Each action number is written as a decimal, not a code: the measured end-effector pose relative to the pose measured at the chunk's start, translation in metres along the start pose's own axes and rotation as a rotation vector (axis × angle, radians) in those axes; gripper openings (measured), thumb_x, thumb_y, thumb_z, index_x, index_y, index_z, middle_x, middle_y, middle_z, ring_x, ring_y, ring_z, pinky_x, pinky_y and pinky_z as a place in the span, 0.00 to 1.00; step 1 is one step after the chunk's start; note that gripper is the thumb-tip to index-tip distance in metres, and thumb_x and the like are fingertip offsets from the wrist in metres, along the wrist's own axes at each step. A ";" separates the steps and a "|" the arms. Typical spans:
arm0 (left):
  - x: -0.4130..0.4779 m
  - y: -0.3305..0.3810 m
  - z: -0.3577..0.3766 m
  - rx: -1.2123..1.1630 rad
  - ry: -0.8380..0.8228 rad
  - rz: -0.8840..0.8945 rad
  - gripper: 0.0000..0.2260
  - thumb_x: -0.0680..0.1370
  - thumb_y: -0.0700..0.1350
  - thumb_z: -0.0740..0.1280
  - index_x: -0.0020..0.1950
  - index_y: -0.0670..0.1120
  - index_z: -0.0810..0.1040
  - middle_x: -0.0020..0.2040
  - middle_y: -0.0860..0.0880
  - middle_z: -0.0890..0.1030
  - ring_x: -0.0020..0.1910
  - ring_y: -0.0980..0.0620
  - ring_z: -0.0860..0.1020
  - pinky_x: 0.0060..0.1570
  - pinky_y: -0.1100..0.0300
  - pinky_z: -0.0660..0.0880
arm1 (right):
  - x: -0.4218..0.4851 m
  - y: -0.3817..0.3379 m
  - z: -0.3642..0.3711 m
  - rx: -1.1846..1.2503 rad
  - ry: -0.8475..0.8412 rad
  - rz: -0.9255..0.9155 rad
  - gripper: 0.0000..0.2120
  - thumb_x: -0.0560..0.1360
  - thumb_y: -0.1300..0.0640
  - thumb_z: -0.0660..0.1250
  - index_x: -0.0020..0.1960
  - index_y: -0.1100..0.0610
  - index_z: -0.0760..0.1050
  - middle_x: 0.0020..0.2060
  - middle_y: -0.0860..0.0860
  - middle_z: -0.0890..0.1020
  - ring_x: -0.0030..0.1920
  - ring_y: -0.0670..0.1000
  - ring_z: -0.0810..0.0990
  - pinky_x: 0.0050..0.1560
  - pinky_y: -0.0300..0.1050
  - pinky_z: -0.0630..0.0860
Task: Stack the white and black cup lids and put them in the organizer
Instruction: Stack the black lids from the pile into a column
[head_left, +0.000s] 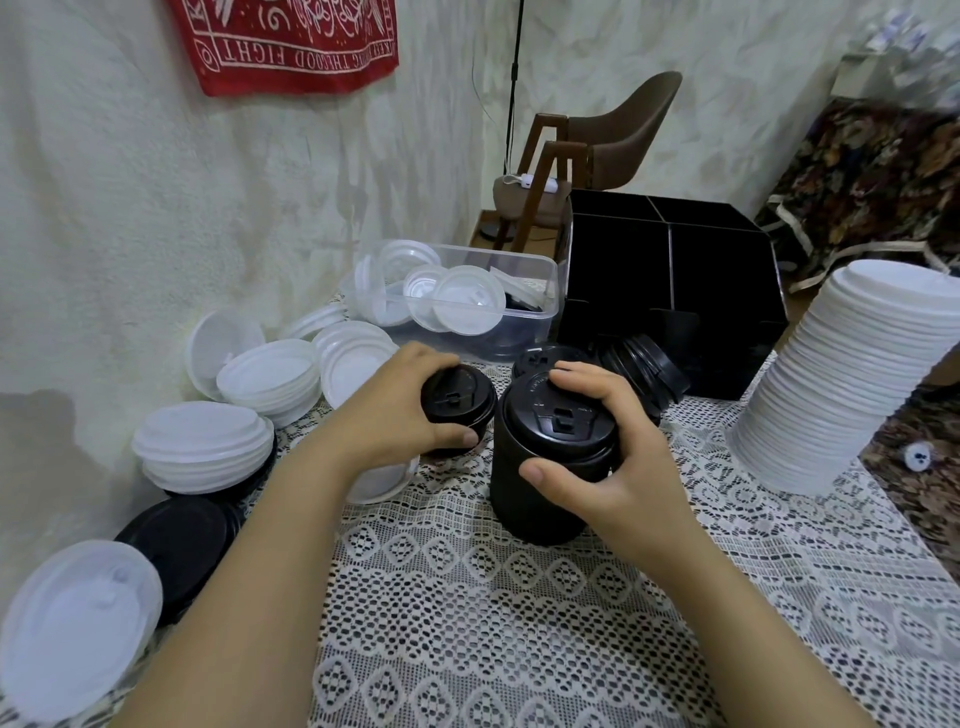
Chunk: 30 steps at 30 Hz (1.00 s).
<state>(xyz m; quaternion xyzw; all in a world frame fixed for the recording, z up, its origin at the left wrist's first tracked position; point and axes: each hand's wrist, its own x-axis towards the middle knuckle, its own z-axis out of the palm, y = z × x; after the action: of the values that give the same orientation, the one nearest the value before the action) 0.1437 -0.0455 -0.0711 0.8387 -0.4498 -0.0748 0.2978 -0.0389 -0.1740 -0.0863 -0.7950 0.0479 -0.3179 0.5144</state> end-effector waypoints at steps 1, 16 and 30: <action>0.000 0.000 -0.002 -0.010 0.015 0.006 0.35 0.67 0.51 0.78 0.71 0.50 0.68 0.63 0.54 0.67 0.61 0.58 0.67 0.57 0.69 0.61 | 0.000 0.000 0.000 -0.002 -0.001 -0.001 0.28 0.62 0.43 0.75 0.60 0.40 0.72 0.64 0.39 0.72 0.65 0.38 0.71 0.62 0.29 0.67; -0.022 0.055 -0.008 -0.469 0.315 0.362 0.21 0.67 0.58 0.73 0.58 0.57 0.75 0.56 0.57 0.78 0.59 0.58 0.76 0.58 0.64 0.72 | 0.000 0.000 0.000 0.035 0.001 0.023 0.31 0.61 0.47 0.76 0.63 0.44 0.70 0.58 0.41 0.78 0.61 0.43 0.77 0.58 0.34 0.73; -0.026 0.066 0.008 -0.266 0.055 0.374 0.27 0.65 0.63 0.69 0.64 0.62 0.73 0.65 0.61 0.72 0.67 0.61 0.68 0.67 0.59 0.67 | 0.000 0.006 -0.001 0.082 0.023 0.072 0.49 0.59 0.44 0.77 0.74 0.48 0.58 0.60 0.31 0.75 0.63 0.40 0.76 0.61 0.36 0.73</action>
<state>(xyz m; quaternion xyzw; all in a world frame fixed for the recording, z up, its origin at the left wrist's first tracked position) 0.0791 -0.0558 -0.0436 0.6957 -0.5755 -0.0540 0.4266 -0.0379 -0.1781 -0.0911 -0.7673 0.0693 -0.3102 0.5570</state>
